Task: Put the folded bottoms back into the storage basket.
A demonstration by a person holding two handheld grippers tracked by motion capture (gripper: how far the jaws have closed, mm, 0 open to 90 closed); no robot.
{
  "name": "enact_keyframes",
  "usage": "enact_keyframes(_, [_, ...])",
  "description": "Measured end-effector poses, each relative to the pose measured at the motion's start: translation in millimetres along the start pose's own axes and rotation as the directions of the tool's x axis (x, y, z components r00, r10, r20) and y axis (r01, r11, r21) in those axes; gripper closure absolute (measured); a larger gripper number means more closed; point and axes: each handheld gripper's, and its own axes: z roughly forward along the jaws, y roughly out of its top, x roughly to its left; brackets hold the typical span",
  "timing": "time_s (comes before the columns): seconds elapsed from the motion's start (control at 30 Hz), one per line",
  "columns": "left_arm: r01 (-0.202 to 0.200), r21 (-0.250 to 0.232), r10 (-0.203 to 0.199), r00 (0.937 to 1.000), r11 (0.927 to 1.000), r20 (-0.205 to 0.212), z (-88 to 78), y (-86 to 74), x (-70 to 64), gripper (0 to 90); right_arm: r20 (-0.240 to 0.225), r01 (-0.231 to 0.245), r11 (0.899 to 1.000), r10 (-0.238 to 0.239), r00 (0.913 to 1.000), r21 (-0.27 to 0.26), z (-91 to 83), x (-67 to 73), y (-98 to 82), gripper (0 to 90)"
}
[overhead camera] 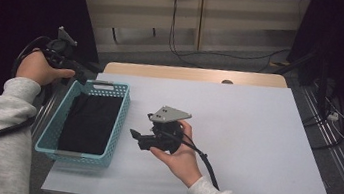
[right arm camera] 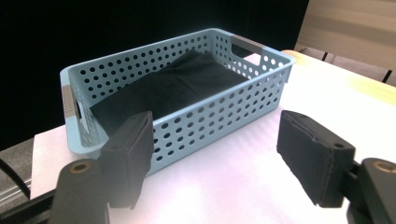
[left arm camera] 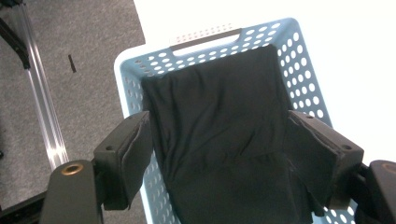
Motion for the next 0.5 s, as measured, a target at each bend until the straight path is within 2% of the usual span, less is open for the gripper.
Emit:
enact_keyframes(0.13, [-0.004, -0.004, 0.004, 0.9999, 1.0, 0.009, 0.9, -0.1, -8.1, 23.6, 0.008, -0.006, 1.0, 0.006, 0.9999, 0.003, -6.2, -6.0, -4.3, 25.9])
enact_keyframes(0.27, [-0.026, -0.011, 0.026, 0.9996, 0.9996, 0.011, 2.4, -0.3, -13.9, 23.3, 0.019, -0.006, 1.0, 0.006, 0.9998, 0.012, -12.4, -9.8, -8.3, 25.2])
enact_keyframes(0.4, [-0.026, -0.013, 0.026, 0.9995, 0.9996, 0.017, 3.6, -0.1, -22.0, 22.9, 0.024, -0.01, 1.0, 0.009, 0.9997, 0.01, -18.4, -12.5, -12.0, 25.2])
enact_keyframes(0.5, [-0.047, -0.012, 0.047, 0.9985, 0.9988, 0.026, 4.1, 0.6, -28.3, 22.7, 0.029, -0.021, 1.0, 0.02, 0.9994, 0.018, -22.3, -15.0, -15.5, 25.2])
